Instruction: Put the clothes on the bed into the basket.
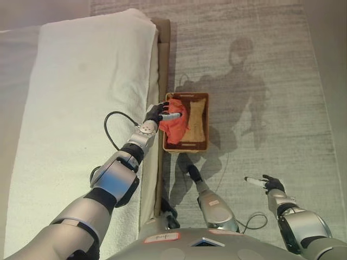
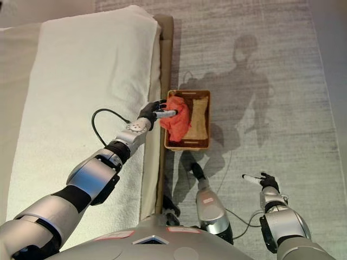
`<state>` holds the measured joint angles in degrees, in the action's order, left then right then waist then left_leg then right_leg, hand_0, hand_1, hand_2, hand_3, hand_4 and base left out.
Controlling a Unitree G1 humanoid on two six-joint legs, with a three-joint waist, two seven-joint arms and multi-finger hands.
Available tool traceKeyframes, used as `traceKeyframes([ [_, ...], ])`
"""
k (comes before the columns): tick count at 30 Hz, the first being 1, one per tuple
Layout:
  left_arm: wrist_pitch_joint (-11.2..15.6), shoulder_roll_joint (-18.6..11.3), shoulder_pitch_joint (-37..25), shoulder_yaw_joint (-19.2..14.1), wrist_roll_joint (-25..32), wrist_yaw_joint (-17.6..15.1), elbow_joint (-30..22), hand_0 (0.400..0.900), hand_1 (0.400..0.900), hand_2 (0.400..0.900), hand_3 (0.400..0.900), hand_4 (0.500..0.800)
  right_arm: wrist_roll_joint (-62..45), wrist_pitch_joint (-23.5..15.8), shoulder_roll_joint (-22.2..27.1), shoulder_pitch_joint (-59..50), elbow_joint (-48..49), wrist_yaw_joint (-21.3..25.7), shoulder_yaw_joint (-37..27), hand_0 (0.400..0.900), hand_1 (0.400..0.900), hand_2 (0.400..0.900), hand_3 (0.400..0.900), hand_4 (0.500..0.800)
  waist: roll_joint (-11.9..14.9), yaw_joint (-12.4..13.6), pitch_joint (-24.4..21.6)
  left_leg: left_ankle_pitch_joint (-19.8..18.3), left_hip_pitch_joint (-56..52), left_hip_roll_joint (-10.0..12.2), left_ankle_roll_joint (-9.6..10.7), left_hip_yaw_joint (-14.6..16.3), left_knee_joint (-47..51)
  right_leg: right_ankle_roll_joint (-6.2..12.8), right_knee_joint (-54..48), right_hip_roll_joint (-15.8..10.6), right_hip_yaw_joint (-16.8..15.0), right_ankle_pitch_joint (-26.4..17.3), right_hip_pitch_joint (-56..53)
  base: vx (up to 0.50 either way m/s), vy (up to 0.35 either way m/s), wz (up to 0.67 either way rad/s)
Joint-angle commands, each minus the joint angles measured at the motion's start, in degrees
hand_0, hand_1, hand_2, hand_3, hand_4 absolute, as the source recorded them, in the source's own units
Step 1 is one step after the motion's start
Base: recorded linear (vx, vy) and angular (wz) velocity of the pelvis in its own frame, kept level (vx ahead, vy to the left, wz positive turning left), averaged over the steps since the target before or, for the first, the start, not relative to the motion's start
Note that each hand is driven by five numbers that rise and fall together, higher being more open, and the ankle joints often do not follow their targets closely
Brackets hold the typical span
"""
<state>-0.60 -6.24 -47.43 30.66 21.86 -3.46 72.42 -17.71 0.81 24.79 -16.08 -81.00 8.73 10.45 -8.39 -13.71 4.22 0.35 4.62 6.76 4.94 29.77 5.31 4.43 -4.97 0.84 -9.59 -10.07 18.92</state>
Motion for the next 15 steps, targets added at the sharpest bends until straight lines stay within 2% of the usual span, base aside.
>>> traceKeyframes([
  [1, 1.8, -0.8, -4.0, -1.4, -5.3, 0.6, 3.2, 0.9, 0.9, 0.9, 0.9, 0.8, -0.3, 0.5, 4.5, -3.2, -5.1, -1.0, 1.8, 0.9, 0.9, 0.9, 0.9, 0.8, -1.9, 0.1, 0.1, -1.2, -2.7, 0.6, 1.3, -4.7, -0.3, 1.78, 0.0, -0.2, 7.3, 5.7, -4.7, -0.05, 0.0, 0.33],
  [5, 1.8, -0.8, -2.3, -1.9, -6.8, 1.0, 3.8, 0.9, 0.9, 0.9, 0.9, 0.8, -0.1, 0.6, 3.8, -3.1, -5.2, -2.0, 2.2, 0.9, 0.9, 0.9, 0.9, 0.8, -2.3, 0.7, 0.2, -1.2, -3.0, 0.0, 1.0, -5.8, -0.3, 1.77, 0.0, -0.6, 8.2, 6.0, -5.9, -0.05, 0.016, 0.17],
  [9, 2.0, -1.9, 2.2, -3.3, -6.7, 1.2, 3.3, 0.9, 0.9, 0.9, 0.9, 0.8, 0.6, 0.9, 3.4, -2.9, -5.7, -2.7, 1.8, 0.9, 0.9, 0.9, 0.9, 0.8, -2.4, 2.0, -0.2, -1.4, -4.3, -0.5, 0.7, -6.6, -0.3, 1.84, 0.0, -1.1, 9.0, 6.5, -7.8, -0.04, 0.02, 0.15],
  [14, 2.5, -3.0, 11.9, -5.0, -8.0, 1.9, 2.5, 0.9, 0.9, 0.9, 0.9, 0.8, 1.1, 0.8, 1.9, -2.4, -5.3, -3.7, 0.9, 0.9, 0.9, 0.9, 0.9, 0.8, -1.2, 4.0, -0.7, -1.5, -6.4, -1.2, 0.3, -8.3, -0.3, 1.86, 0.0, -1.8, 10.4, 7.2, -11.0, -0.06, 0.014, 0.19],
  [15, 2.4, -3.6, 14.3, -5.6, -8.9, 2.3, 2.8, 0.9, 0.9, 0.9, 0.9, 0.8, 1.1, 0.7, 1.3, -2.2, -5.0, -4.0, 0.8, 0.9, 0.9, 0.9, 0.9, 0.8, -0.4, 4.7, -1.0, -0.5, -6.1, -1.3, 0.0, -8.0, -0.3, 1.41, 0.0, -2.0, 10.5, 6.4, -10.9, -0.14, -0.019, 0.22],
])
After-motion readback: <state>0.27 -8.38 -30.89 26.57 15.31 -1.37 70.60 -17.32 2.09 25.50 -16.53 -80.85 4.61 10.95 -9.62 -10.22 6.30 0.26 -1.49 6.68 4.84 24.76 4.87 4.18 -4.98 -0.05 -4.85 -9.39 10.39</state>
